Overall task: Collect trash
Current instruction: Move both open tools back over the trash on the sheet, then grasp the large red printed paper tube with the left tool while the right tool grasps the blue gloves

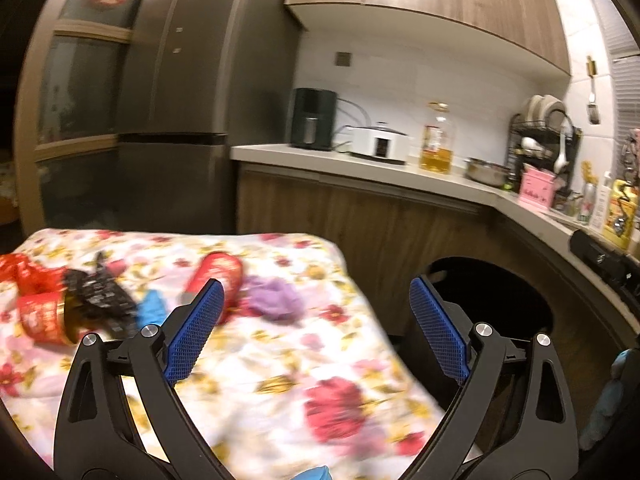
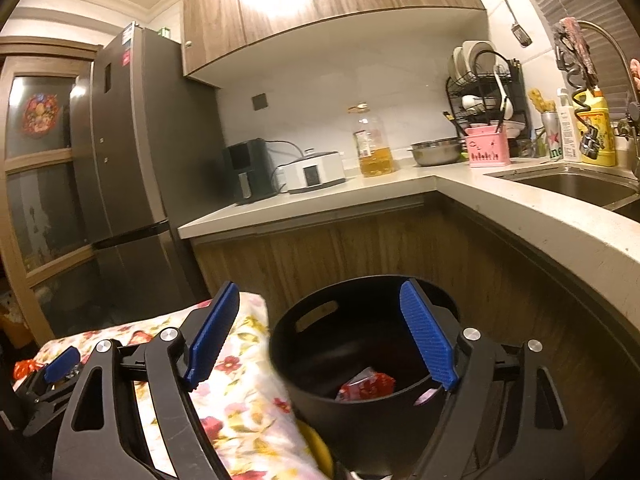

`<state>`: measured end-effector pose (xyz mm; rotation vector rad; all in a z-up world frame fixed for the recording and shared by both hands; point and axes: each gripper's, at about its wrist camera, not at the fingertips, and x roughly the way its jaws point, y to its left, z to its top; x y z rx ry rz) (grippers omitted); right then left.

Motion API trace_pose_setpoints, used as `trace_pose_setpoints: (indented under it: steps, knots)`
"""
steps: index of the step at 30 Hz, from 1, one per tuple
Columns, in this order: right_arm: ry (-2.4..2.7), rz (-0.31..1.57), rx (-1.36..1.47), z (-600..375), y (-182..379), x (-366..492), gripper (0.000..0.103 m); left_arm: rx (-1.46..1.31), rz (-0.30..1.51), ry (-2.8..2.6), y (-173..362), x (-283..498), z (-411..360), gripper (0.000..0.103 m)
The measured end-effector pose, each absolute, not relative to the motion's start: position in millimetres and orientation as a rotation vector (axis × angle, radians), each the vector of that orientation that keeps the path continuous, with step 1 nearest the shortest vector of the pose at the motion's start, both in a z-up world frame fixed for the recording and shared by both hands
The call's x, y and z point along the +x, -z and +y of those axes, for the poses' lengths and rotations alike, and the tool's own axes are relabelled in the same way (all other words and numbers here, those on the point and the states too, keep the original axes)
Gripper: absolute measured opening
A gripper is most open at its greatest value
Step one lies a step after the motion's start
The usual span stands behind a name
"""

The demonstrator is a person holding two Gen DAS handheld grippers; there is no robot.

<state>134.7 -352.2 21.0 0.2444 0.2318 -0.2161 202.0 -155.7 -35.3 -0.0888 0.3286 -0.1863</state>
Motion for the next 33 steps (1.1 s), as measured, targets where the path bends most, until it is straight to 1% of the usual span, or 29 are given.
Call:
trace_pose_setpoints:
  steps: [18, 21, 23, 25, 33]
  knots:
    - [-0.001, 0.318, 0.198, -241.8, 1.7, 153.5, 0.080, -0.115, 0.358, -0.108, 62.6, 172.8, -16.1, 0.092]
    - [-0.037, 0.329, 0.188, -223.8, 4.1, 157.4, 0.080, -0.125, 0.362, -0.168, 63.9, 174.7, 8.5, 0.092]
    - [-0.059, 0.334, 0.185, -212.6, 5.3, 159.6, 0.080, -0.128, 0.362, -0.199, 64.4, 176.8, 22.2, 0.095]
    - [-0.079, 0.341, 0.185, -203.2, 6.7, 162.6, 0.080, -0.131, 0.359, -0.226, 65.8, 180.2, 36.8, 0.096]
    - [-0.131, 0.357, 0.172, -175.8, 10.0, 170.4, 0.080, -0.120, 0.426, -0.250, 74.9, 210.5, 61.9, 0.096]
